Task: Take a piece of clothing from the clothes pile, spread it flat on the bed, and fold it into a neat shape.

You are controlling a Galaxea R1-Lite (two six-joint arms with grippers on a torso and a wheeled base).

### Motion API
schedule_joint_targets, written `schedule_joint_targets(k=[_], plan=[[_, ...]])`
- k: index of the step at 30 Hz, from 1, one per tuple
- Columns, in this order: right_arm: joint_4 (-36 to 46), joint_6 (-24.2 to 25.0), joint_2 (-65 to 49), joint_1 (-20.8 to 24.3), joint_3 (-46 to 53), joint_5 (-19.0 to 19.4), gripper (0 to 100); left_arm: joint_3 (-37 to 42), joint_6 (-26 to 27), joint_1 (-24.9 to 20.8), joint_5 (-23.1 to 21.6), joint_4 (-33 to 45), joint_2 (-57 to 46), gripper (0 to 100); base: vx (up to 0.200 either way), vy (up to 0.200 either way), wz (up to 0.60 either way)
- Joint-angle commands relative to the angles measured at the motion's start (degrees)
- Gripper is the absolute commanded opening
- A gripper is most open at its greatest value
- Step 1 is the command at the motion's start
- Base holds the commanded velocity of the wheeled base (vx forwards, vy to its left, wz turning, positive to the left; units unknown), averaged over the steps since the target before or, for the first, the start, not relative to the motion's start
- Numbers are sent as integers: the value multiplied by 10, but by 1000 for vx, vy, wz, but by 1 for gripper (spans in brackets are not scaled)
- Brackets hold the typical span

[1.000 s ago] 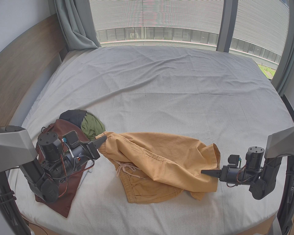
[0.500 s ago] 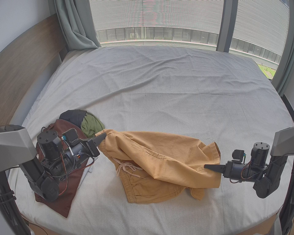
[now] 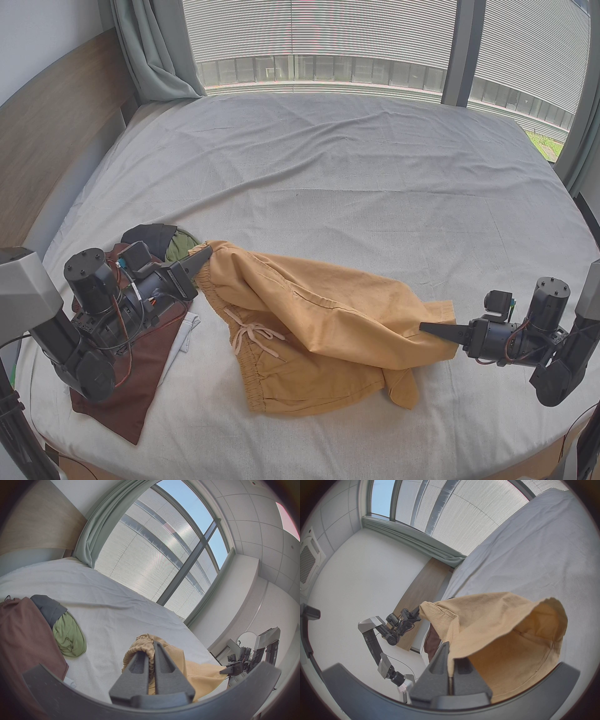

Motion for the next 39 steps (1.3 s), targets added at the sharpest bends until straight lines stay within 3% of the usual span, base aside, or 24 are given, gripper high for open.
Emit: schedule_joint_targets(k=[1,8,18,24,31,35,39], plan=[[-1,3,-49,4,1,0,0,-8,0,4,-8,-1,-20,0,0,0,0],[-1,22,-72,4,-1,0,0,-6,2,21,-57,-1,-50,0,0,0,0],[-1,22,-89,3,-3,-2,0,-2,2,28,-88,-1,-71,0,0,0,0],[-1,23,-99,6,-6,-26,0,5,2,50,-132,0,-93,0,0,0,0],[-1,30,-121,11,-8,-28,0,24,4,62,-170,0,-113,0,0,0,0],[-1,53,-137,11,-15,-30,0,26,19,76,-188,0,-110,0,0,0,0],[-1,62,-145,5,-22,-30,0,27,55,102,-236,1,-107,0,0,0,0]])
